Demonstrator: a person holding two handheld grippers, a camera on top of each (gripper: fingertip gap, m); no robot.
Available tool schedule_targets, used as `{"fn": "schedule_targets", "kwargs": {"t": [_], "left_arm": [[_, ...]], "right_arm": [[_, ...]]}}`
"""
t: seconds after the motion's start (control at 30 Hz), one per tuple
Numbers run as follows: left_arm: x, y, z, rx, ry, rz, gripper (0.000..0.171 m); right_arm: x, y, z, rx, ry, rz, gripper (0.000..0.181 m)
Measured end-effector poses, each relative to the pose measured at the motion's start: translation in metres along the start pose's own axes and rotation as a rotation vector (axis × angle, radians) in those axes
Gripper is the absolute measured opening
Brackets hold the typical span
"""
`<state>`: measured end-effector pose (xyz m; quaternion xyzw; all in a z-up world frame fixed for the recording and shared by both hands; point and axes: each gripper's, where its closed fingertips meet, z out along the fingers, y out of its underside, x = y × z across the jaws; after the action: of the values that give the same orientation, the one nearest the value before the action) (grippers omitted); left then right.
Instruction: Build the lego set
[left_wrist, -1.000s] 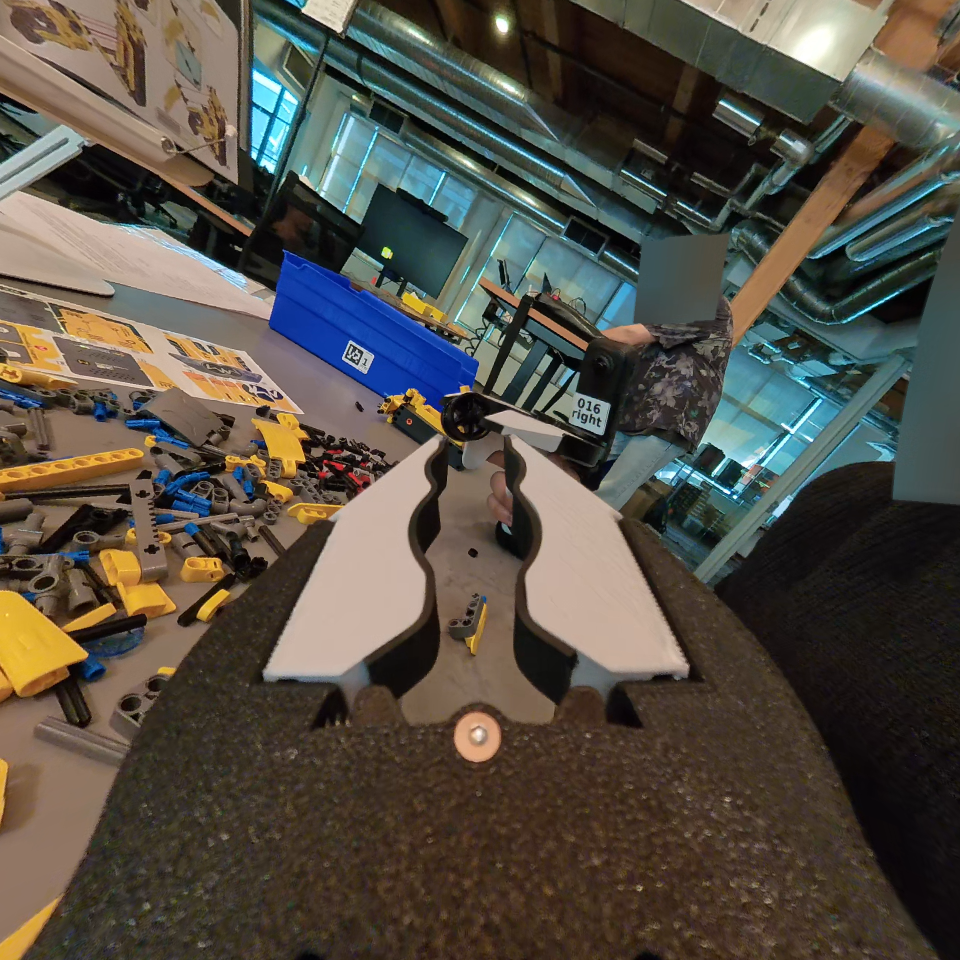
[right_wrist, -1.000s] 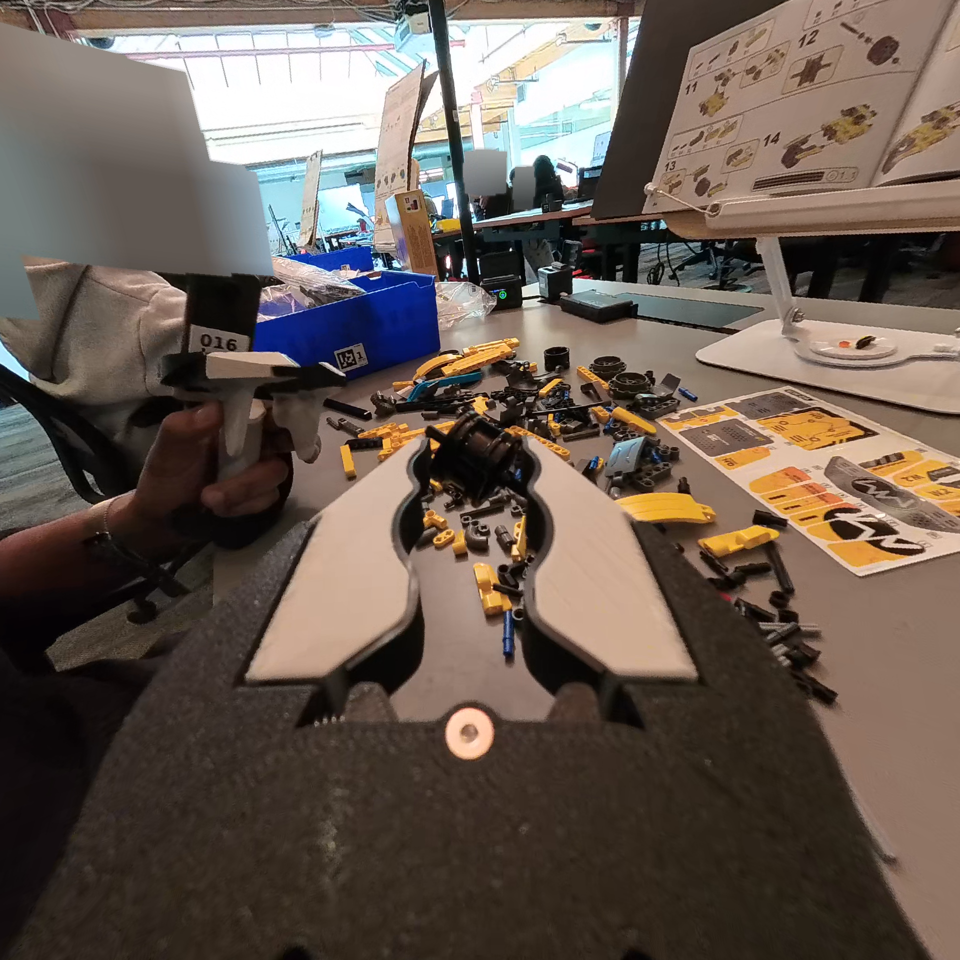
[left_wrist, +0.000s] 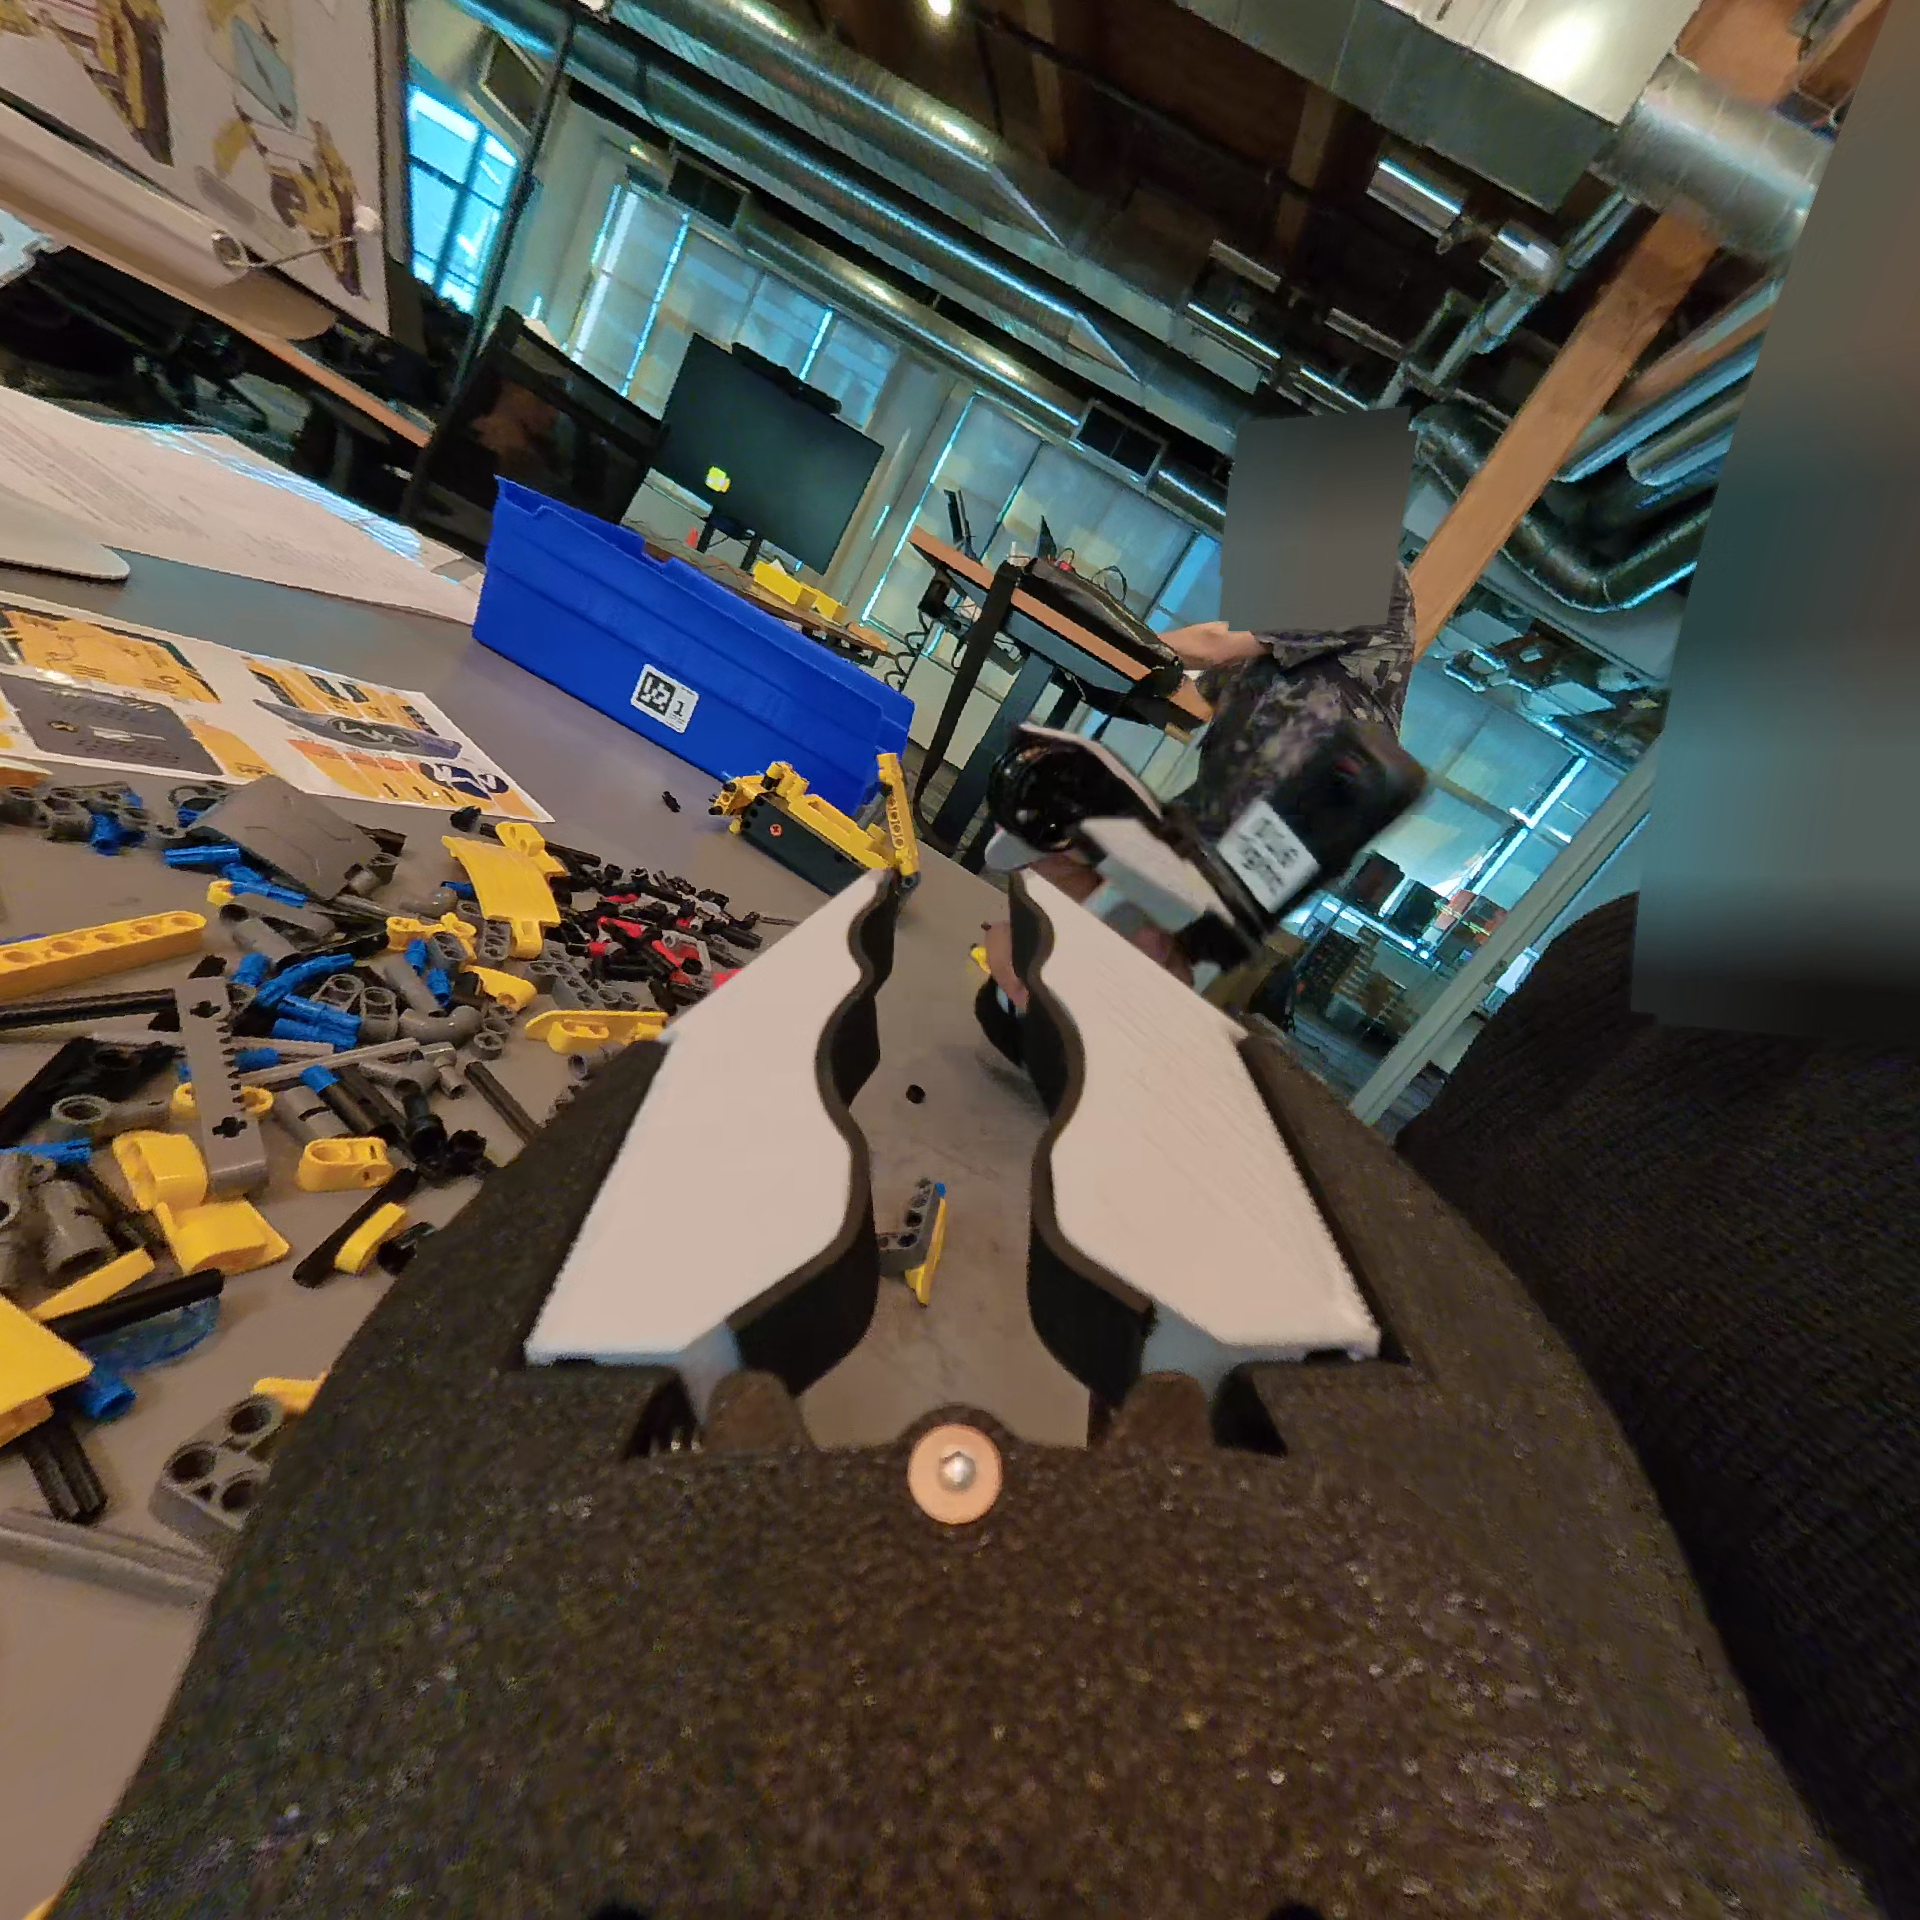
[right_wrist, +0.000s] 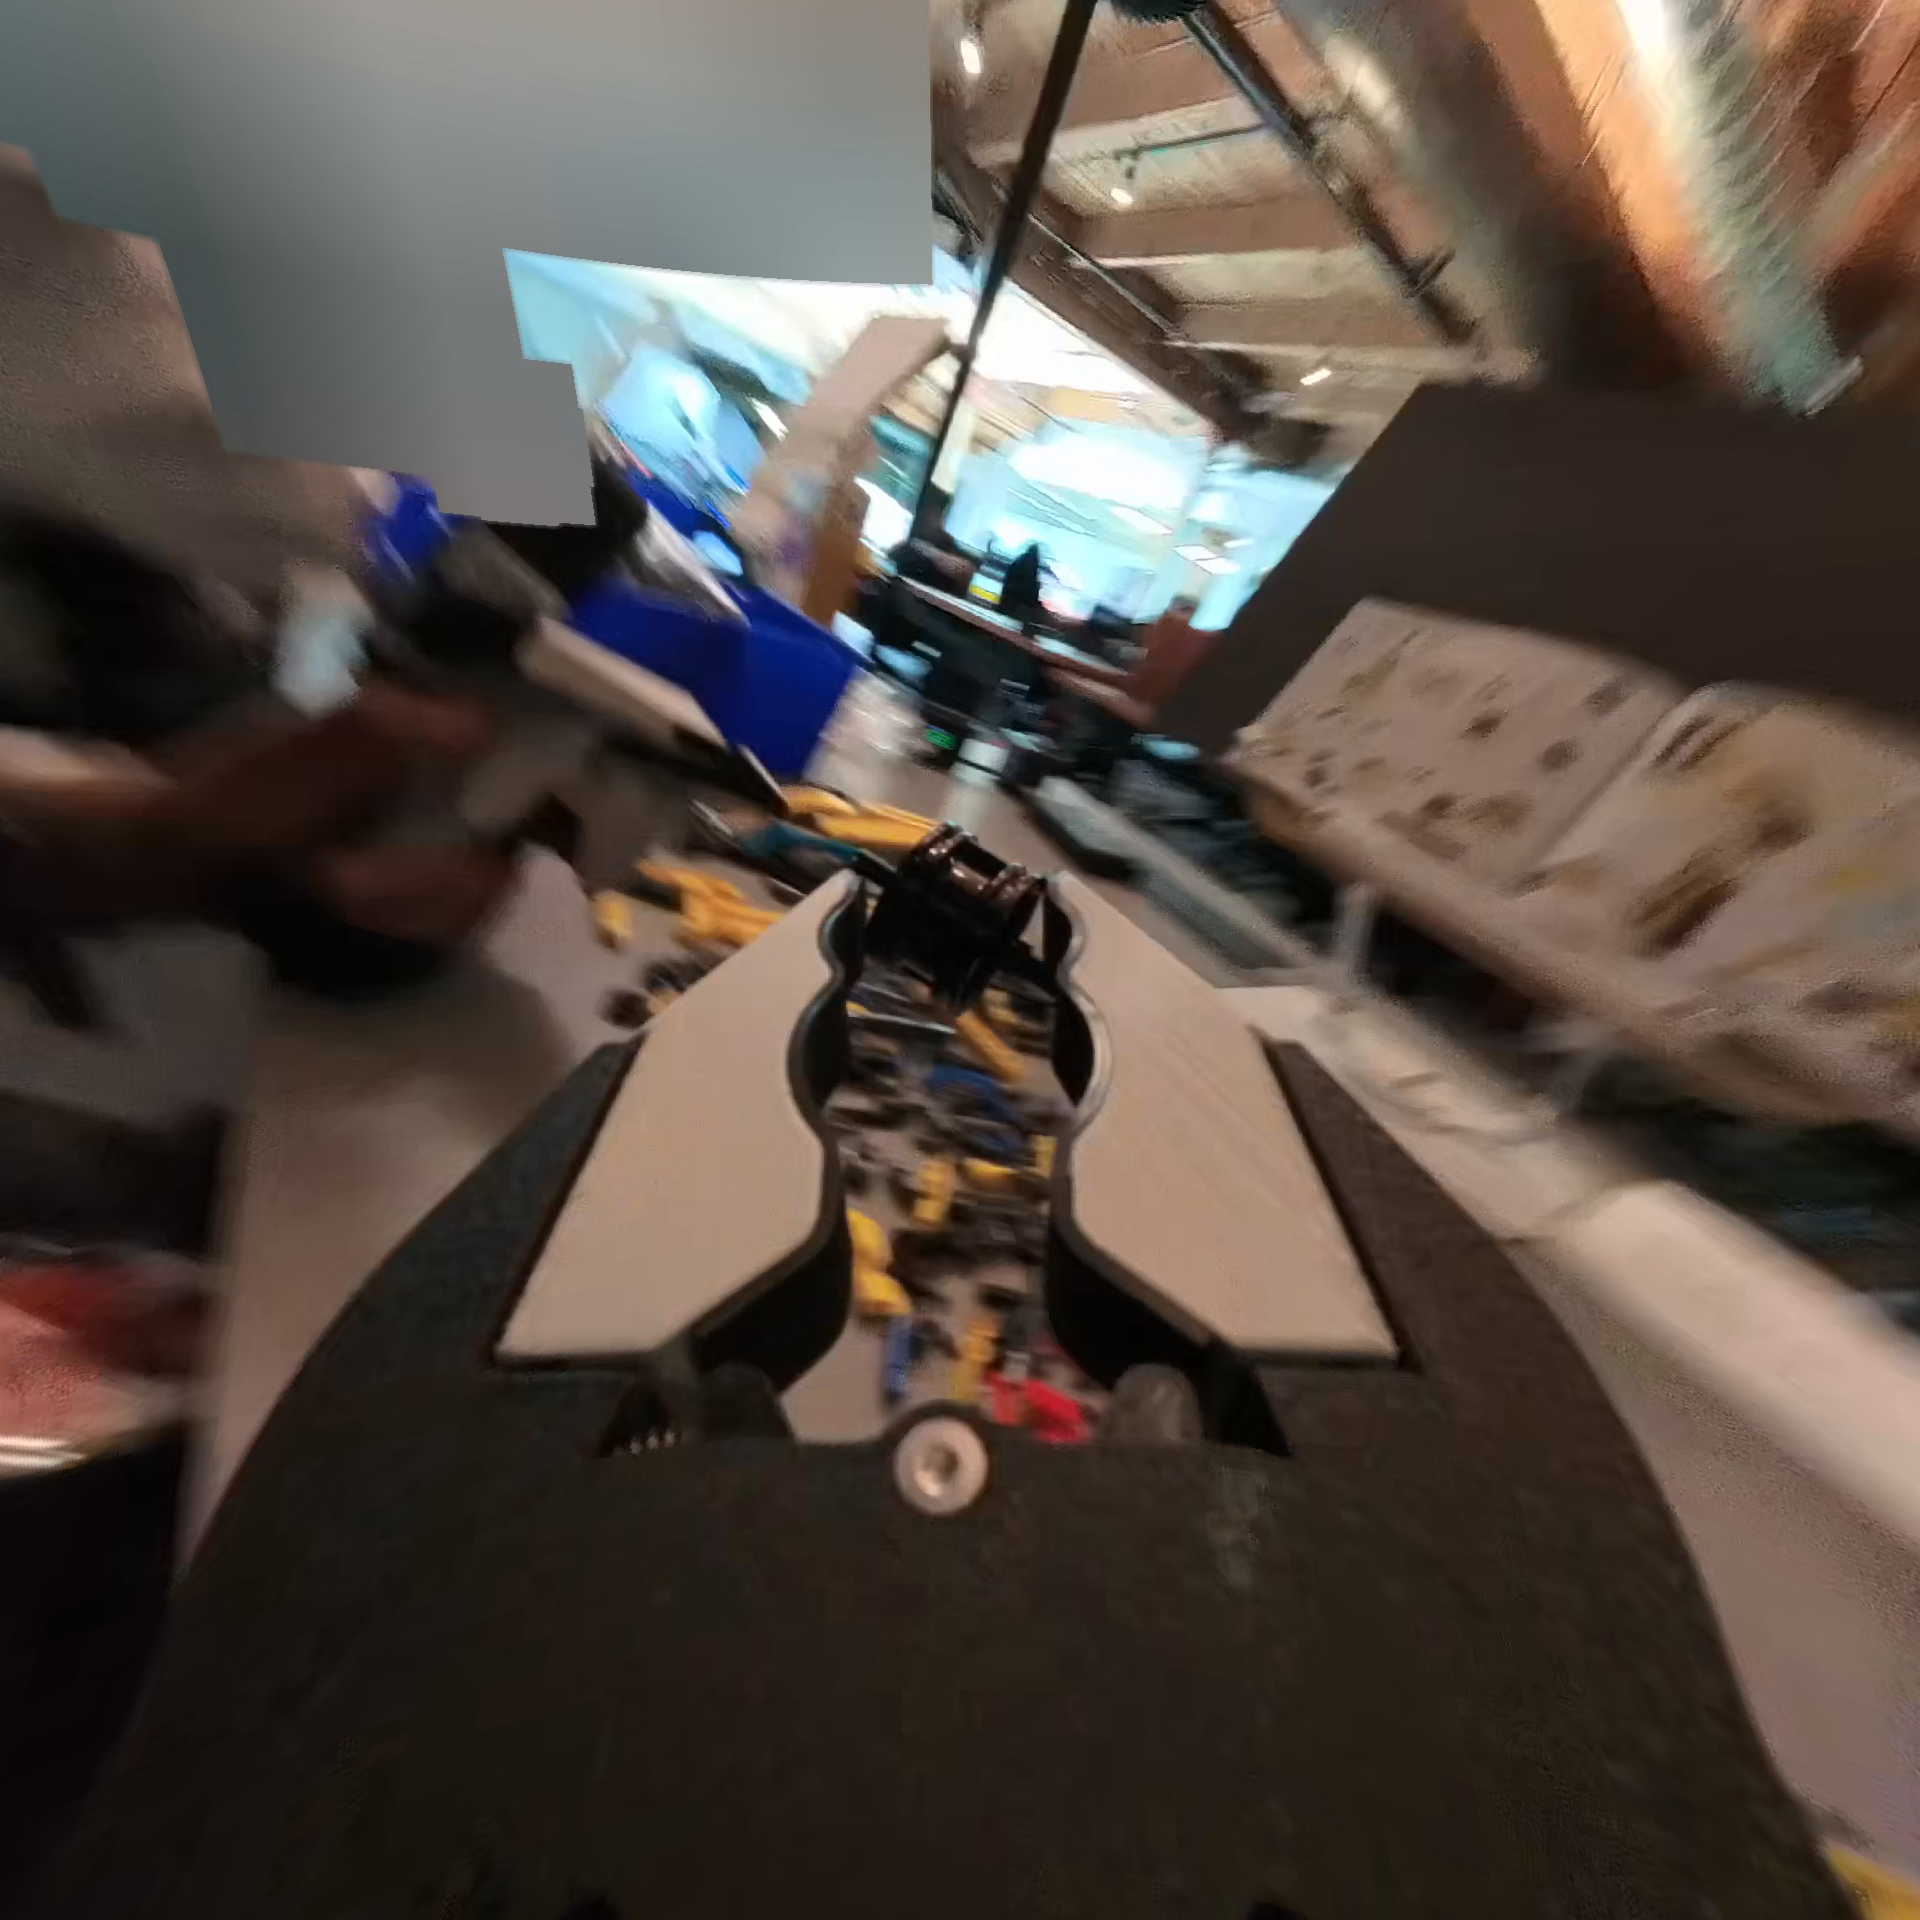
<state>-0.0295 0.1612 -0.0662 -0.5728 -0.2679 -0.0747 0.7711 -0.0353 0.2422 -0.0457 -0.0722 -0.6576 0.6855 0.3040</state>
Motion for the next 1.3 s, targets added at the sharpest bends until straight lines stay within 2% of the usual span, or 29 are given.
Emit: {"fn": "schedule_targets", "kwargs": {"t": [0.07,0.1,0.2,0.3,0.47,0.6,0.67,0.73,0.8,0.87,0.97,1.3], "left_arm": [[0.003,0.001,0.001,-0.005,0.009,0.013,0.021],[0.003,0.001,0.001,-0.006,0.008,0.017,0.021],[0.004,0.003,0.002,-0.016,0.002,0.035,0.023],[0.009,0.013,0.009,-0.082,-0.009,0.094,0.039],[0.011,0.03,0.02,-0.195,-0.044,0.142,0.044],[0.011,0.054,0.03,-0.336,-0.062,0.132,0.045],[0.016,0.057,0.032,-0.349,-0.042,0.15,0.032],[0.021,0.05,0.029,-0.305,0.006,0.129,0.032],[0.028,0.036,0.023,-0.21,0.097,0.065,0.031],[0.03,0.02,0.014,-0.1,0.142,0.032,0.031],[0.034,0.012,0.008,-0.051,0.17,0.043,0.031],[0.052,0.009,0.004,-0.022,0.282,0.05,0.031]], "right_arm": [[-0.012,0.007,0.008,-0.077,0.101,-0.318,0.032],[-0.022,0.013,0.014,-0.12,0.099,-0.415,0.032],[-0.037,0.04,0.027,-0.268,0.08,-0.616,0.032],[-0.049,0.044,0.031,-0.28,0.061,-0.715,0.032],[-0.056,0.037,0.031,-0.226,0.05,-0.737,0.031],[-0.066,0.03,0.029,-0.163,0.021,-0.749,0.032],[-0.068,0.03,0.029,-0.16,0.01,-0.743,0.032],[-0.068,0.025,0.027,-0.124,0.012,-0.705,0.033],[-0.068,0.016,0.022,-0.044,0.003,-0.665,0.033],[-0.058,-0.003,0.011,0.08,0.095,-0.655,0.033],[-0.049,-0.024,-0.005,0.234,0.181,-0.632,0.033],[-0.053,-0.008,0.003,0.154,0.084,-0.522,0.033]]}}
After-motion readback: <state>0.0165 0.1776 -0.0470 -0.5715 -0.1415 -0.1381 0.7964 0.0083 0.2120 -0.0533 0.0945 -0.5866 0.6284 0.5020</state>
